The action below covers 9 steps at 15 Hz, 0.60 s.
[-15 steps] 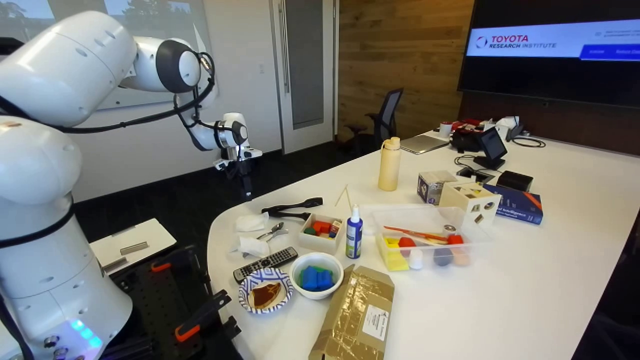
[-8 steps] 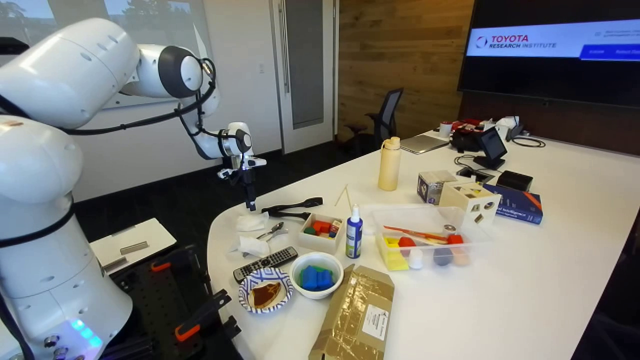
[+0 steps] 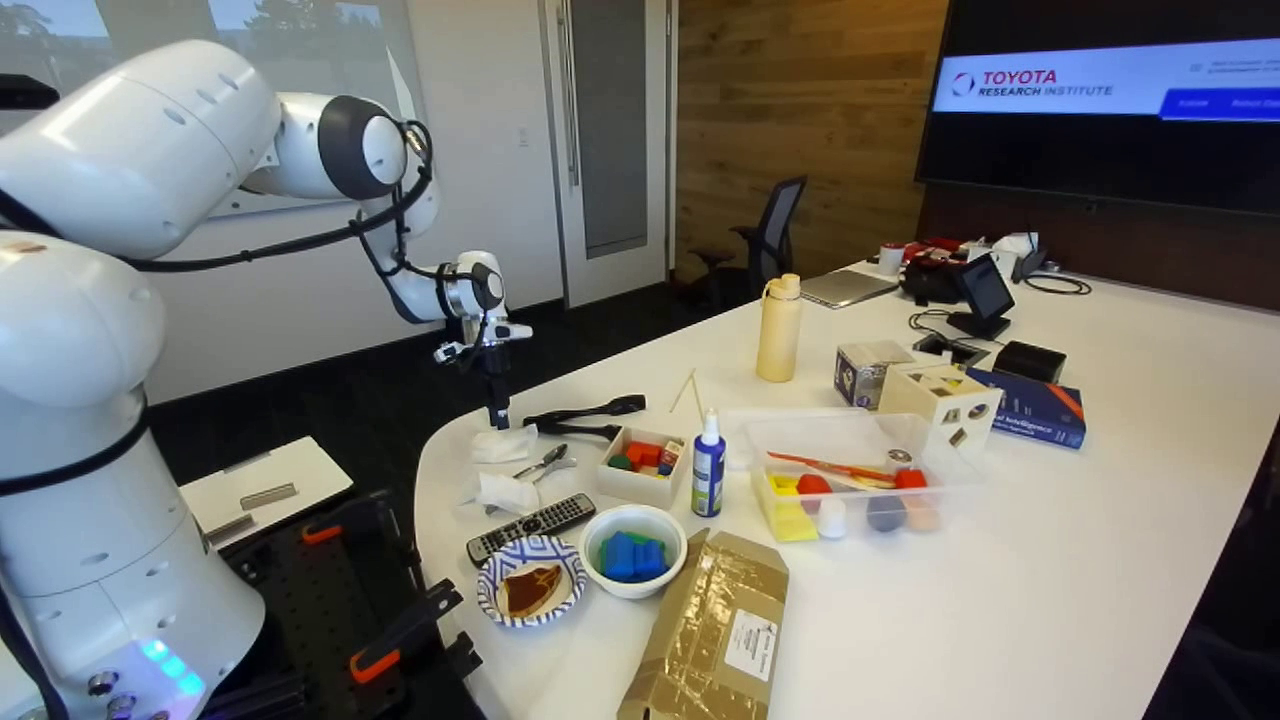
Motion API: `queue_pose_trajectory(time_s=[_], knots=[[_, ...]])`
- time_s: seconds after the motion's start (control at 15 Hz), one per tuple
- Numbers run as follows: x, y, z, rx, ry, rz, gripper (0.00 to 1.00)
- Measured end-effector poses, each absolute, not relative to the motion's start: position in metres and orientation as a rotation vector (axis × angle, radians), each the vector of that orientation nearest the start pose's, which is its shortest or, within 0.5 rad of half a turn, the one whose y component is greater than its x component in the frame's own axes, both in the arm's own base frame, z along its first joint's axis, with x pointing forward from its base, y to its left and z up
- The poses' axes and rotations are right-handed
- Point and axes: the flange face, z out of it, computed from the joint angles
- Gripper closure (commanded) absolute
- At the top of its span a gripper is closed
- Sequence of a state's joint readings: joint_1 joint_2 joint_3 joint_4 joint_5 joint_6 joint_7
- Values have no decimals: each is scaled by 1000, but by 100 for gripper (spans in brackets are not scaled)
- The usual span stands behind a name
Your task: Pick up the napkin and cover the silverware
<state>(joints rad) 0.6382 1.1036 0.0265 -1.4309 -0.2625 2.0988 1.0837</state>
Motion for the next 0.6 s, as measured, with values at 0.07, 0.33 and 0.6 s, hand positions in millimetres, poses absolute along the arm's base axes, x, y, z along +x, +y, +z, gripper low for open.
queue_pose_trajectory(time_s=[0.07,0.33,0.6], knots=[[513,384,-2,-3547,439,277,0],[507,381,-14,-3558,438,303,0],[504,379,-18,-3569,455,334,0]])
